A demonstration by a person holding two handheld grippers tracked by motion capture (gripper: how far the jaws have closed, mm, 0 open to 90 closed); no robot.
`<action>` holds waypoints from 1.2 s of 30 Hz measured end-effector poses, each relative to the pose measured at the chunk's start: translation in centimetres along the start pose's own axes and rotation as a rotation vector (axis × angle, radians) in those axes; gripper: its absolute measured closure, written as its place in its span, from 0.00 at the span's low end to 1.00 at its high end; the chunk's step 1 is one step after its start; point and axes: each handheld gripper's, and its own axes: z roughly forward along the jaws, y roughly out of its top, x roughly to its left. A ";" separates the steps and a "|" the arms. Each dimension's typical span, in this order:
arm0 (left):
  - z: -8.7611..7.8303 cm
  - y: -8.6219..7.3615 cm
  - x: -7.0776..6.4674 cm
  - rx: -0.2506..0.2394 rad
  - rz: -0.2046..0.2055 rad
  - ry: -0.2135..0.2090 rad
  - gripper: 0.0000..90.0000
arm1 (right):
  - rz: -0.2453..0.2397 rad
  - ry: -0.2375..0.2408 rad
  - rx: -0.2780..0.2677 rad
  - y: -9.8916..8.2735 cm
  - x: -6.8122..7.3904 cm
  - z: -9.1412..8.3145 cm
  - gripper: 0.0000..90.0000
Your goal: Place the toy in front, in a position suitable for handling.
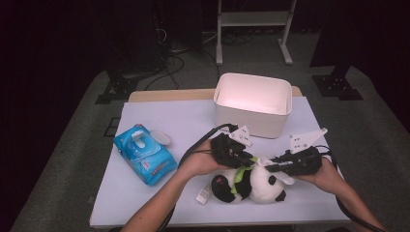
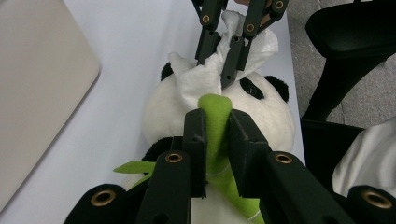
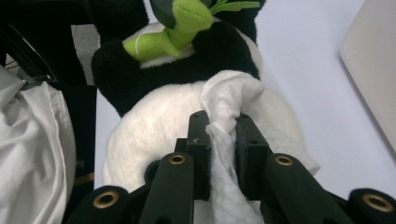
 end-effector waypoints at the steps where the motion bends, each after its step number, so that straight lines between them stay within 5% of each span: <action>1: 0.0 -0.1 0.0 -0.008 -0.009 0.001 0.85 | 0.000 0.002 0.000 0.1 -0.1 0.1 0.87; 14: 0.1 -0.5 -0.3 -0.023 -0.016 -0.020 0.83 | 0.085 -0.020 0.003 -3.7 -0.2 -1.7 0.87; 20: -0.5 -1.2 0.0 -0.030 -0.048 -0.017 0.76 | 0.126 -0.109 0.087 -6.0 -0.9 -2.8 0.87; 26: -1.2 -1.6 0.0 -0.048 -0.052 -0.004 0.68 | 0.243 -0.159 0.093 -9.5 -1.6 -4.7 0.86; 36: -3.4 -3.0 -0.2 -0.100 -0.068 0.042 0.58 | 0.314 -0.205 0.098 -11.4 -2.0 -5.4 0.71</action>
